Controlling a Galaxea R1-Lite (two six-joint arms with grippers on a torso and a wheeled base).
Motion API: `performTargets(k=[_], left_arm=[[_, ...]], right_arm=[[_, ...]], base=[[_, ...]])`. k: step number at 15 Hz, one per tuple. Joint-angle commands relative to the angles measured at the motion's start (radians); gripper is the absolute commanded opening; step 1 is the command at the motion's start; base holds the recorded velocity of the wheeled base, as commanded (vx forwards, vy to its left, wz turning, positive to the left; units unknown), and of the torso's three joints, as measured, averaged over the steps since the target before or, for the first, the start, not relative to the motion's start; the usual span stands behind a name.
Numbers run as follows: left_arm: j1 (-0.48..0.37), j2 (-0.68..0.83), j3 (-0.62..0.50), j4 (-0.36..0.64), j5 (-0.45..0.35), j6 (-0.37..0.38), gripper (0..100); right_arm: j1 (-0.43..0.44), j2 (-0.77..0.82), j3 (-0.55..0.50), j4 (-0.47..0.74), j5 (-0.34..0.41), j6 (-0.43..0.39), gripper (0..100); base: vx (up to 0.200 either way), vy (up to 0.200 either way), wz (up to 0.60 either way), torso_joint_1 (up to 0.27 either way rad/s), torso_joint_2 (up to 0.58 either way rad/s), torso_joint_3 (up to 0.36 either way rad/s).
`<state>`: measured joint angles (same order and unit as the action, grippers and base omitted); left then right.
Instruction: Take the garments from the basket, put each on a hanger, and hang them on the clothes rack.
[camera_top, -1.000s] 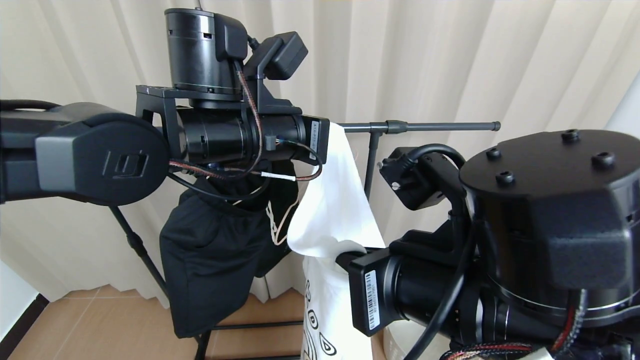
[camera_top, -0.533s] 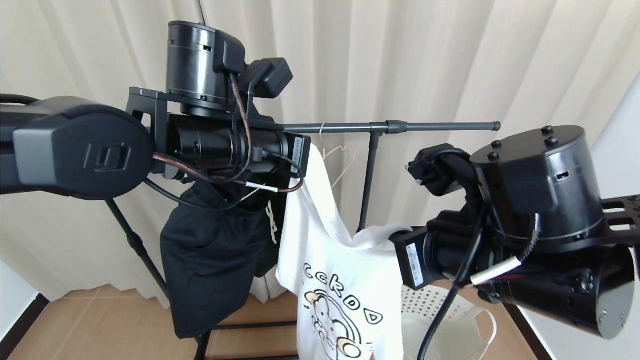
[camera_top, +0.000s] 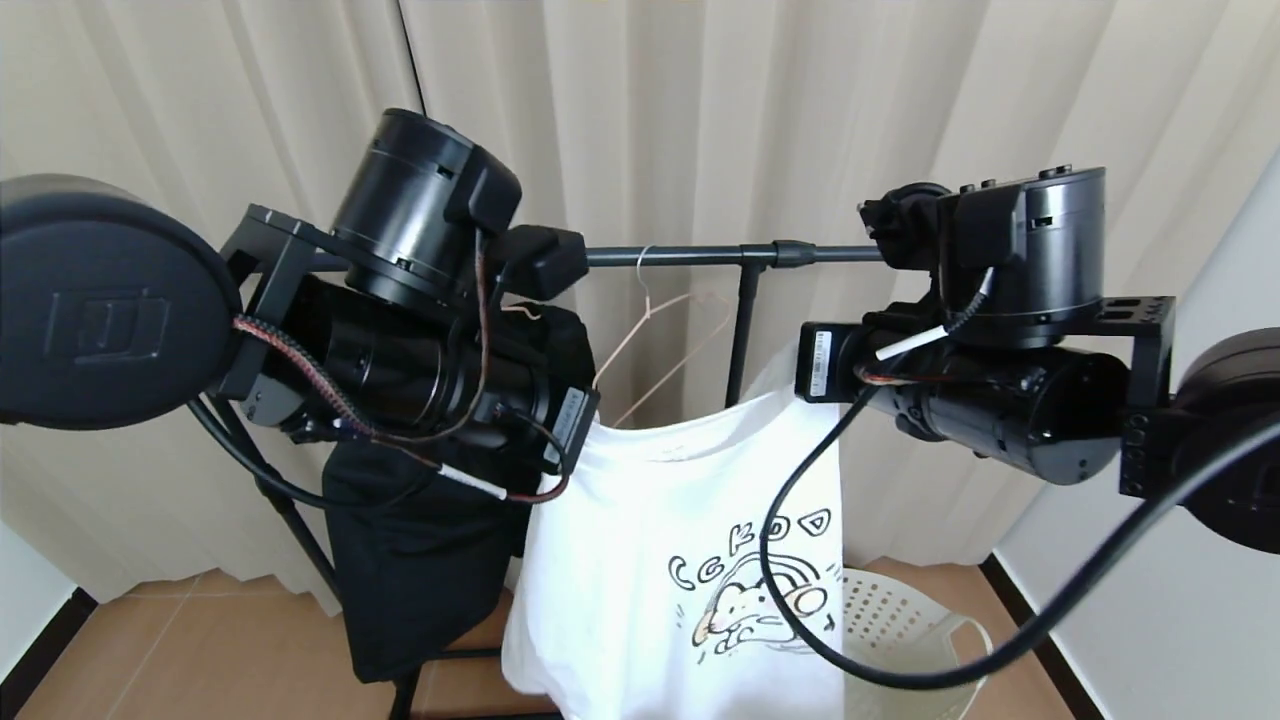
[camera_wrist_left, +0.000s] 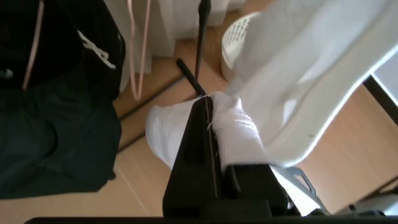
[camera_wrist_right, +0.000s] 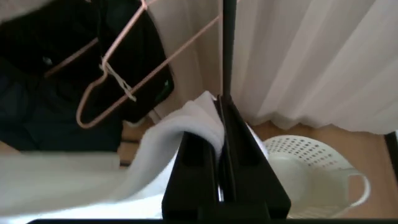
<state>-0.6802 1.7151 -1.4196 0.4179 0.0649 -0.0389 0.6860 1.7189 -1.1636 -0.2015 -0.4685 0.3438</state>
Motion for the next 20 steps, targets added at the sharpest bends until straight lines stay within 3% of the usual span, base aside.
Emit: performTargets(k=[1,4,8,12,15,16,20], left_arm=[[-0.073,-0.006,0.039,0.015,0.001,-0.032,0],[-0.183,0.02,0.059,0.013,-0.008,-0.151,0],[-0.294,0.106,-0.029,0.006,-0.007,-0.36,0],[-0.283,0.123,-0.053,0.009,0.009,-0.38,0],[-0.219,0.112,-0.024,0.012,0.093,-0.375,0],[-0.185,0.11,-0.015,0.009,0.131,-0.371,0],[-0.105,0.126,-0.047,-0.013,0.139,-0.369,0]], right_arm=[[0.0,0.091,-0.045,-0.053,-0.001,0.064,0],[0.027,0.123,-0.102,-0.064,-0.001,0.172,0],[0.061,0.13,-0.117,-0.065,0.001,0.23,0],[0.06,0.107,-0.11,-0.059,-0.002,0.227,0],[0.033,0.068,-0.091,-0.052,-0.004,0.207,0],[0.026,0.047,-0.073,-0.052,-0.004,0.161,0],[0.026,0.011,-0.001,-0.056,-0.068,0.047,0]], base=[[0.0,0.0,0.0,0.0,0.0,0.0],[0.0,0.0,0.0,0.0,0.0,0.0],[0.0,0.0,0.0,0.0,0.0,0.0],[0.0,0.0,0.0,0.0,0.0,0.0],[0.0,0.0,0.0,0.0,0.0,0.0],[0.0,0.0,0.0,0.0,0.0,0.0],[0.0,0.0,0.0,0.0,0.0,0.0]])
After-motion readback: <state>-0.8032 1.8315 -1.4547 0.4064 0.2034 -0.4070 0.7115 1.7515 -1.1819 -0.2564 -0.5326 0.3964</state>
